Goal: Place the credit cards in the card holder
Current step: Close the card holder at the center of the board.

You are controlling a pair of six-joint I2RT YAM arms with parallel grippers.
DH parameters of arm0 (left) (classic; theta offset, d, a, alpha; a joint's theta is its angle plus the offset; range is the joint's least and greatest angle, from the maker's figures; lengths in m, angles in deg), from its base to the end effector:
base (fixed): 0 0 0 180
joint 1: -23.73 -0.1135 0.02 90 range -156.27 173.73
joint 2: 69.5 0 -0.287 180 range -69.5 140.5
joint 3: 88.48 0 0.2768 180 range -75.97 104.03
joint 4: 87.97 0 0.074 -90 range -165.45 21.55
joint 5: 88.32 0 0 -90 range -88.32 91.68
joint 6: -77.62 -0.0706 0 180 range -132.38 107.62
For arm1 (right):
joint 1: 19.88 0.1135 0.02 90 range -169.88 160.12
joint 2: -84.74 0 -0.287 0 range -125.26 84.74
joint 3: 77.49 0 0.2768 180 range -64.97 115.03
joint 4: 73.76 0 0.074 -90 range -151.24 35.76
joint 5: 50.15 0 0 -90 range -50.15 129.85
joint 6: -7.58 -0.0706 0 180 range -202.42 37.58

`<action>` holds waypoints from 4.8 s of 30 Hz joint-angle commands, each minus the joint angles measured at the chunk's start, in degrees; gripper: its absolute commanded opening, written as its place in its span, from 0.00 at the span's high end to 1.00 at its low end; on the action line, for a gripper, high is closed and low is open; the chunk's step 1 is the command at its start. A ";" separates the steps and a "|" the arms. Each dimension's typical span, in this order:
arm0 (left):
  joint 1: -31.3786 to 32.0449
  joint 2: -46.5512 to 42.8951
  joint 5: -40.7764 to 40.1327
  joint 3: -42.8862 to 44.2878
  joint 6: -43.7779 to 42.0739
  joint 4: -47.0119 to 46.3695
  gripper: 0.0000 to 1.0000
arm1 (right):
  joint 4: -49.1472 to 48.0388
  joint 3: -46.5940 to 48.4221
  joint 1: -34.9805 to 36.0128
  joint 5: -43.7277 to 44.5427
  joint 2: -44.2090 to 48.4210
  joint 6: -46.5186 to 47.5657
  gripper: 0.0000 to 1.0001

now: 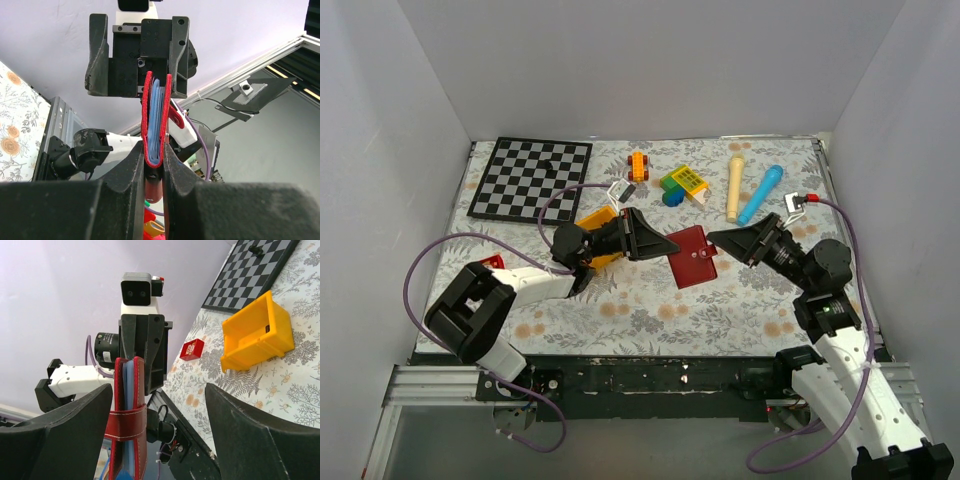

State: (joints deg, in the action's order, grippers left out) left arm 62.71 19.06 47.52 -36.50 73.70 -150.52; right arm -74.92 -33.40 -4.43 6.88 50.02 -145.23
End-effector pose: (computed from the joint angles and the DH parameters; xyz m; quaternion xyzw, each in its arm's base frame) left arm 0.2370 -0.2569 0.2894 0.1076 0.5796 -0.7882 0.1771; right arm 0.1712 0.0872 0.3464 0.0463 0.6490 0.6061 0.4575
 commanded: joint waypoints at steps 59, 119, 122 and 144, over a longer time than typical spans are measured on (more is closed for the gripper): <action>5.75 2.94 -13.24 5.54 -7.07 -16.34 1.00 | -11.47 -3.89 0.55 1.77 2.03 -5.75 0.51; 2.94 0.57 -7.79 9.40 -1.97 -16.87 1.00 | 11.68 7.11 -0.59 12.68 8.71 8.06 0.23; 2.94 0.57 -7.70 9.58 -1.80 -17.13 1.00 | 5.34 5.26 -0.50 9.60 7.91 5.60 0.22; 3.03 3.38 -9.64 13.79 -2.68 -15.46 1.00 | -4.00 4.72 -0.50 -5.52 2.20 3.39 0.43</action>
State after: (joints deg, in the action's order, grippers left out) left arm 65.62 22.62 38.58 -26.01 71.56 -150.54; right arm -78.35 -31.10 -4.87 3.95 52.49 -142.74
